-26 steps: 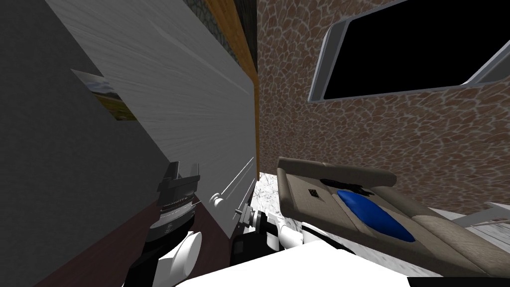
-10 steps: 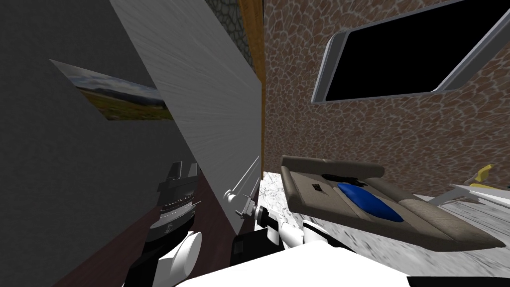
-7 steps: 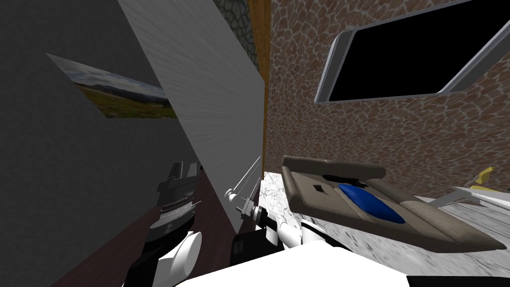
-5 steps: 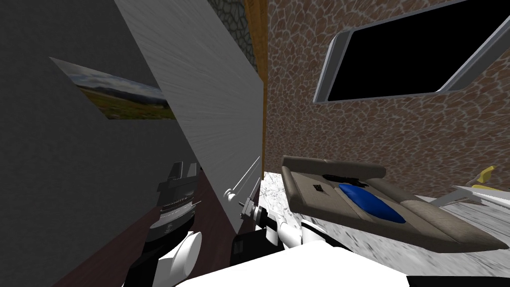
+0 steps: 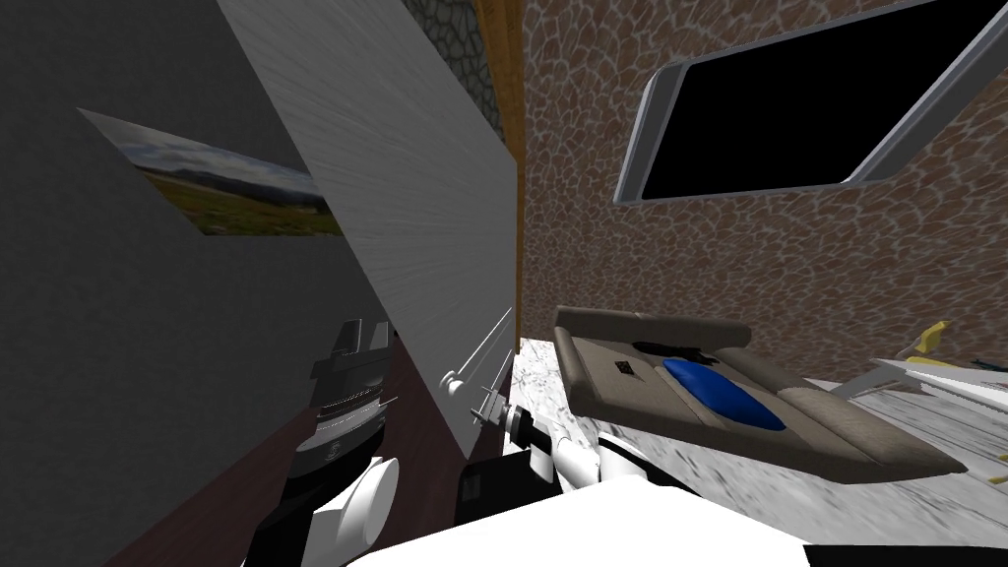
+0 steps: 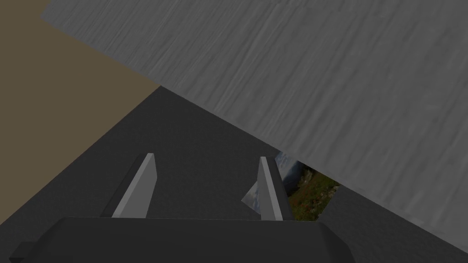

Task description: Push the door open

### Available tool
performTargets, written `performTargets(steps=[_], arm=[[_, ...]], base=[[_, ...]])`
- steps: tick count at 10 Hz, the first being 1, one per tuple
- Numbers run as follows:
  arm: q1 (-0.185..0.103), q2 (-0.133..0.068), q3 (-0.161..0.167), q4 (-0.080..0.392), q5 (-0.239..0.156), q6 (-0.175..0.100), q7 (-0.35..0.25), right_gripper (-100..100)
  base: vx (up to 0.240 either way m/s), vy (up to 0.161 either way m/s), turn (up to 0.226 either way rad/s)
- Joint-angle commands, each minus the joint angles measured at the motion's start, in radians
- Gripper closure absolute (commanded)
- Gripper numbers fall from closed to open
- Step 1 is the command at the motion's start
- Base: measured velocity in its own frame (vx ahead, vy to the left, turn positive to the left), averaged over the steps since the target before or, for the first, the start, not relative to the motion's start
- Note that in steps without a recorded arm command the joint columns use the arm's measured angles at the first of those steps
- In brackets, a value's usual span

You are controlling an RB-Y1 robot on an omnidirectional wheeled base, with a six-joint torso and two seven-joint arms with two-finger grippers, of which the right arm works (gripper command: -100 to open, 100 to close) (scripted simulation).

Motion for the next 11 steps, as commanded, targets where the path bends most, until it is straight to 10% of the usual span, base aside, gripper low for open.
performTargets(steps=[1,3,7,11], arm=[[0.01,-0.013,-0.017,-0.012,-0.012,0.001,0.005,-100],[0.016,0.017,-0.028,-0.014,-0.02,-0.004,0.01,-100],[0.019,-0.023,-0.029,-0.027,-0.02,0.007,0.013,-100],[0.019,0.001,-0.035,-0.025,-0.024,0.012,0.025,-100]], base=[[-0.159,-0.04,-0.147],[-0.171,-0.059,-0.117],[0.053,0.092,0.013],[0.143,0.195,0.019]])
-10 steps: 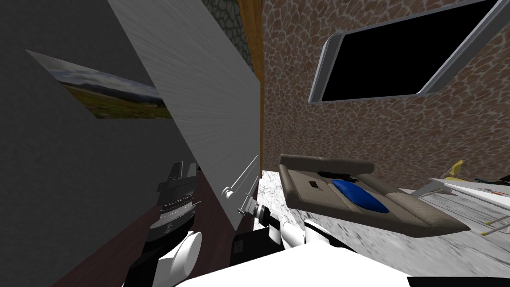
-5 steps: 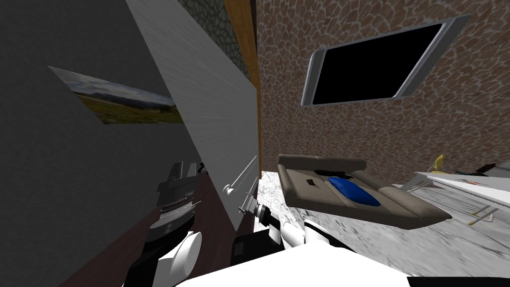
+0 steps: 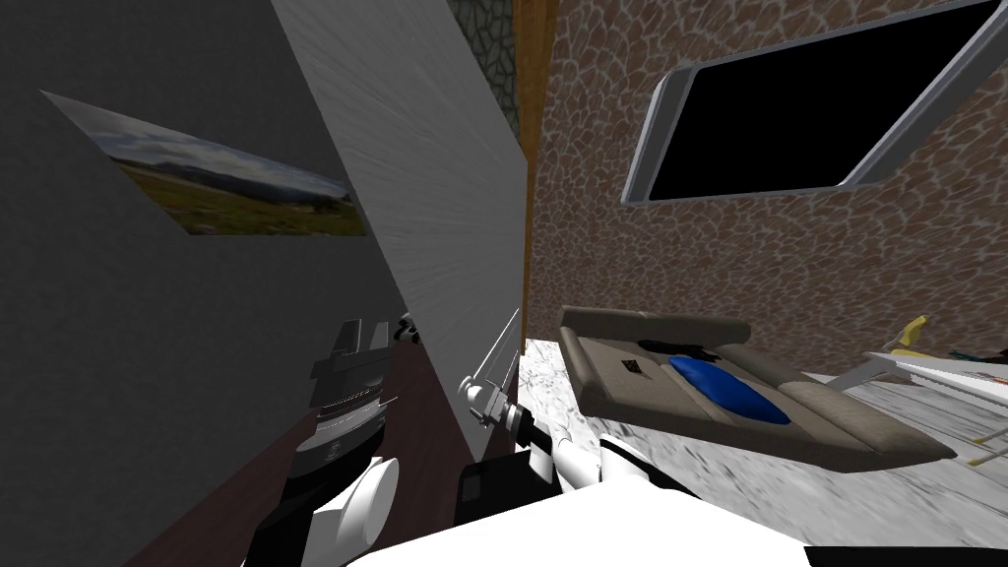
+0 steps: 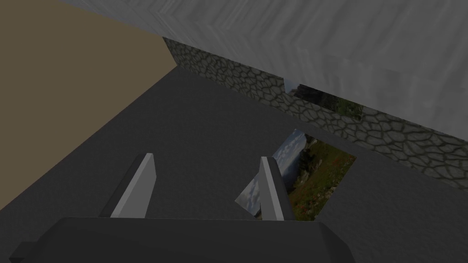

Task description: Push the door open

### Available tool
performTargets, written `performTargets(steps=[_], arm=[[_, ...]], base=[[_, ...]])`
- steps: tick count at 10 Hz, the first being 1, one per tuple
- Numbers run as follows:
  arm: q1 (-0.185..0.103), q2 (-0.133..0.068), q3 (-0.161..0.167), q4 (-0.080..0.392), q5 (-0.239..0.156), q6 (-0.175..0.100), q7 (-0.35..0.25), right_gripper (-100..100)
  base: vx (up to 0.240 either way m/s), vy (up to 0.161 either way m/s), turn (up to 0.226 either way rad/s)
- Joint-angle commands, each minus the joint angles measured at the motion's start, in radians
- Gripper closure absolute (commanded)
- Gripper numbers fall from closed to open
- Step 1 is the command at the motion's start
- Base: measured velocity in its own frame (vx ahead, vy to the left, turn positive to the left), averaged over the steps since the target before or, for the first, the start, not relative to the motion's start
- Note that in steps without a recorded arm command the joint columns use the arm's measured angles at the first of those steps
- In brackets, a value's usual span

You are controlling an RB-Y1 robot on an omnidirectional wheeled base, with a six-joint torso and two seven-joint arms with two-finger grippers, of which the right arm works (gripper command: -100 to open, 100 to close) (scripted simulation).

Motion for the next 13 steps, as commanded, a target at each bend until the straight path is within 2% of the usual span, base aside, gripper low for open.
performTargets(steps=[1,2,3,8,9,13], arm=[[0.008,0.016,0.0,-0.021,0.0,0.011,0.003,-100],[0.001,0.01,-0.001,-0.007,-0.001,0.003,0.001,-100],[0.001,0.01,-0.001,-0.007,-0.001,0.003,0.001,100],[0.001,0.01,-0.001,-0.007,-0.001,0.003,0.001,100],[0.008,0.005,-0.008,-0.007,-0.006,0.006,-0.035,100],[0.013,-0.004,-0.033,-0.012,-0.022,0.007,-0.107,100]], base=[[0.086,0.154,0.016],[0.038,0.07,-0.003],[-0.007,-0.002,0.025],[-0.01,-0.012,0.0],[-0.002,0.01,0.112],[0.004,0.019,0.064]])
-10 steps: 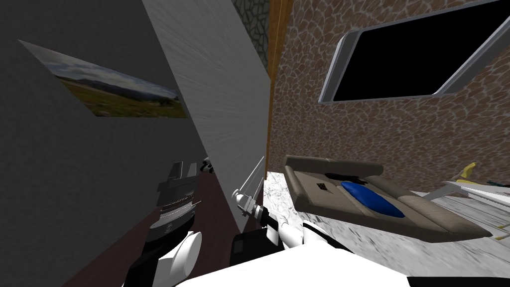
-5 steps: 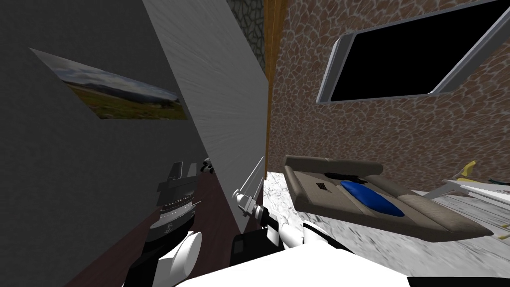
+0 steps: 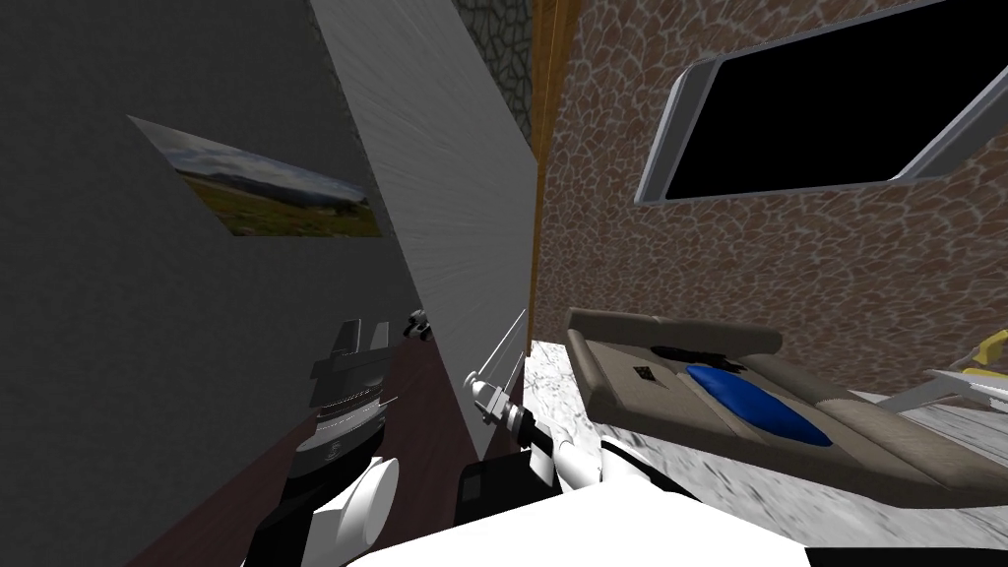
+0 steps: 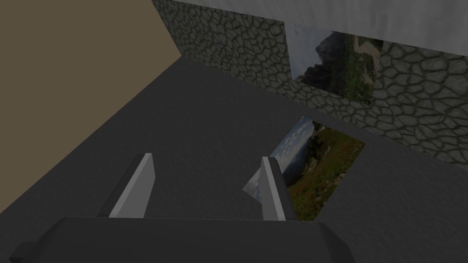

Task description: Push the door open

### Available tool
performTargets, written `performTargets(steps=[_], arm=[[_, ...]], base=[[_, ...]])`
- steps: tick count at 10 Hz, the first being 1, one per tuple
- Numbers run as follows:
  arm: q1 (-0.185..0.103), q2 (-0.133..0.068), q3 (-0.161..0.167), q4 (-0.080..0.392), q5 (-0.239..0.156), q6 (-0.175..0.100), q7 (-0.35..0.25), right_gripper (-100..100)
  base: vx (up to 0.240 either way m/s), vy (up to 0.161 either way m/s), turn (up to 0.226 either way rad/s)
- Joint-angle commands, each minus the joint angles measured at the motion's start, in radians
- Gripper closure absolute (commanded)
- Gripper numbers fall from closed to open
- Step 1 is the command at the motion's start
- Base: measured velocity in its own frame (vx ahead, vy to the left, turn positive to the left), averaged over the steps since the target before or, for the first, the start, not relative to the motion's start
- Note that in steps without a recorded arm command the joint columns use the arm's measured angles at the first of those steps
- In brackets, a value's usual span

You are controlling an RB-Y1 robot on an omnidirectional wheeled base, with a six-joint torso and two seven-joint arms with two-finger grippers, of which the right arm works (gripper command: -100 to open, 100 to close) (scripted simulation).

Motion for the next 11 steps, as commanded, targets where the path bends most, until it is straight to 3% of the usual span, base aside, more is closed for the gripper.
performTargets(steps=[1,3,6,10,11], arm=[[0.004,-0.013,-0.016,-0.028,-0.011,0.008,-0.04,100],[0.006,-0.016,-0.024,-0.029,-0.016,0.008,-0.062,100],[0.012,-0.026,-0.056,-0.036,-0.037,0.009,-0.147,100],[0.014,-0.029,-0.067,-0.039,-0.044,0.009,-0.18,100],[0.016,-0.032,-0.079,-0.041,-0.052,0.01,-0.212,100]], base=[[0.01,0.026,0.099],[0.007,0.022,0.047],[0.008,0.023,0.102],[0.01,0.017,0.039],[0.004,0.02,0.074]])
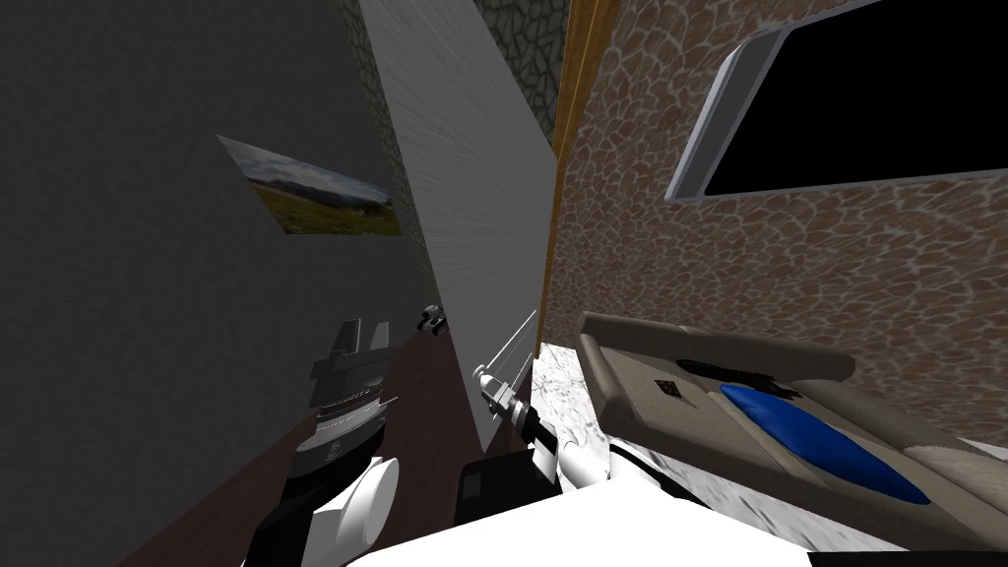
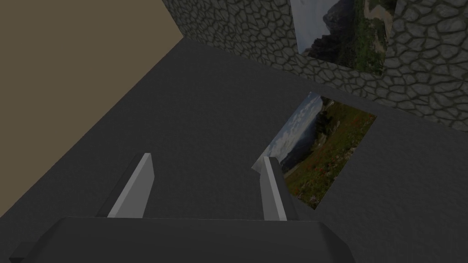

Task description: Push the door open

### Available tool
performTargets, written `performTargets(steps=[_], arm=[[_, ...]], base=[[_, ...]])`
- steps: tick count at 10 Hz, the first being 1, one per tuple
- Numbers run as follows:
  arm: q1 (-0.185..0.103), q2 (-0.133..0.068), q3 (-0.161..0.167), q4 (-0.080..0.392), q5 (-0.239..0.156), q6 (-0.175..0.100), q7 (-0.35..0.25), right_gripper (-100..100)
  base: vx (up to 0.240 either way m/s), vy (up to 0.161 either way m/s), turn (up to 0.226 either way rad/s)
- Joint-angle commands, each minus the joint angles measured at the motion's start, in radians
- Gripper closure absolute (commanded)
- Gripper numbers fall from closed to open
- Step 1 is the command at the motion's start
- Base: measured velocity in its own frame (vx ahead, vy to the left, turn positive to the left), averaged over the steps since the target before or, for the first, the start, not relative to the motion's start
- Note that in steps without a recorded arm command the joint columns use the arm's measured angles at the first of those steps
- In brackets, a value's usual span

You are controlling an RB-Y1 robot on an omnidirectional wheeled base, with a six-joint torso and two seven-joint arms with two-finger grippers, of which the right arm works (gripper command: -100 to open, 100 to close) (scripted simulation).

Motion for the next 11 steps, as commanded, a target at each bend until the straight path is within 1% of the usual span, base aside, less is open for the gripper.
performTargets(steps=[1,2,3,5,7,8,10,11], arm=[[-0.013,-0.004,-0.036,0.009,-0.022,-0.011,-0.05,100],[-0.01,-0.007,-0.05,0.006,-0.031,-0.011,-0.074,100],[-0.01,-0.007,-0.05,0.011,-0.031,-0.011,-0.086,100],[-0.01,-0.007,-0.05,0.008,-0.031,-0.011,-0.086,100],[-0.005,-0.013,-0.077,0.001,-0.049,-0.01,-0.15,100],[-0.005,-0.013,-0.077,0.001,-0.049,-0.01,-0.158,100],[0.001,-0.019,-0.108,-0.006,-0.07,-0.009,-0.223,100],[0.001,-0.019,-0.108,-0.004,-0.07,-0.009,-0.235,100]], base=[[0.007,0.021,0.134],[0.021,0.027,0.143],[0.016,0.021,0.045],[0.007,0.009,-0.018],[0.005,0.015,0.125],[0.019,0.023,0.053],[0.03,0.024,0.121],[0.021,0.019,0.048]])
